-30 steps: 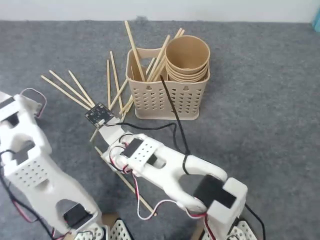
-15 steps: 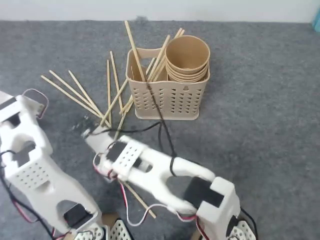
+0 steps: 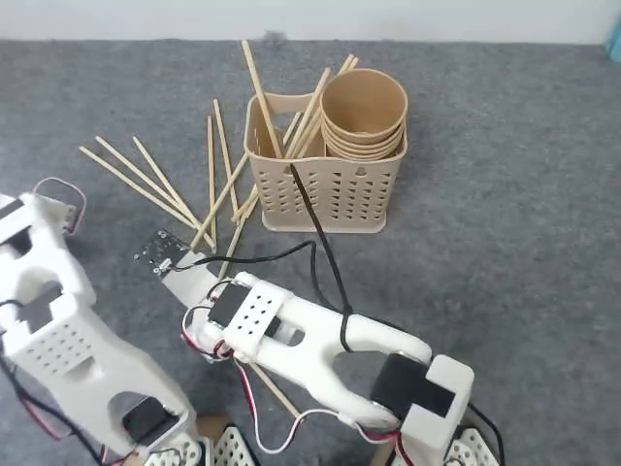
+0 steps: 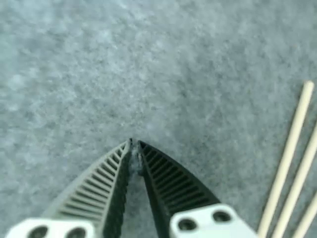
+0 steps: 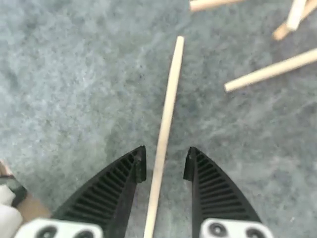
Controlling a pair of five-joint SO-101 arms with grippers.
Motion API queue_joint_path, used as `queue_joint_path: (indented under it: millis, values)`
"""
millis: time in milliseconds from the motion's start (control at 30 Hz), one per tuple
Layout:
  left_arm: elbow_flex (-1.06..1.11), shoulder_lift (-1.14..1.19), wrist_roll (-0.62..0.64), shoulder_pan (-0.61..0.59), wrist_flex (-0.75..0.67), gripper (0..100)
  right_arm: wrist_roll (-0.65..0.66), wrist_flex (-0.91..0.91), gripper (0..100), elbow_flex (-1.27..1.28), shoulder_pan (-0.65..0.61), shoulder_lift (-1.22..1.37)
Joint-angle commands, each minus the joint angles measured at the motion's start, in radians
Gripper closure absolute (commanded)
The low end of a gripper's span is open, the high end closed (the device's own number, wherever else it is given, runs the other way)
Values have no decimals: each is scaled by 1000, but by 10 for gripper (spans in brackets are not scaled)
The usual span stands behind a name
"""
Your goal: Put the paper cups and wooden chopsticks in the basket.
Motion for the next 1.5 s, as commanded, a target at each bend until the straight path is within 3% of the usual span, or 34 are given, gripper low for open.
queue_joint_path:
  millis: [0,233,367,500,767,1067,1300,1467]
  values:
    - [1,-71,21,-41,-17,987,-5,-44,866,-31,-12,39]
    - [2,-69,89,-94,-40,987,-5,93,868,-189,-18,162]
    - [4,-69,87,-91,-37,987,2,200,998,-282,-18,220]
    - [4,-69,86,-75,-37,987,75,308,992,-333,-16,237]
    - [13,-75,-17,11,-35,987,72,432,992,-308,13,62]
    - [67,-132,-31,54,-31,988,78,298,992,-49,77,-297]
    - [331,-354,-106,118,-222,988,80,42,992,296,102,-693]
    - [458,-450,-255,181,-344,988,80,-42,992,446,191,-993]
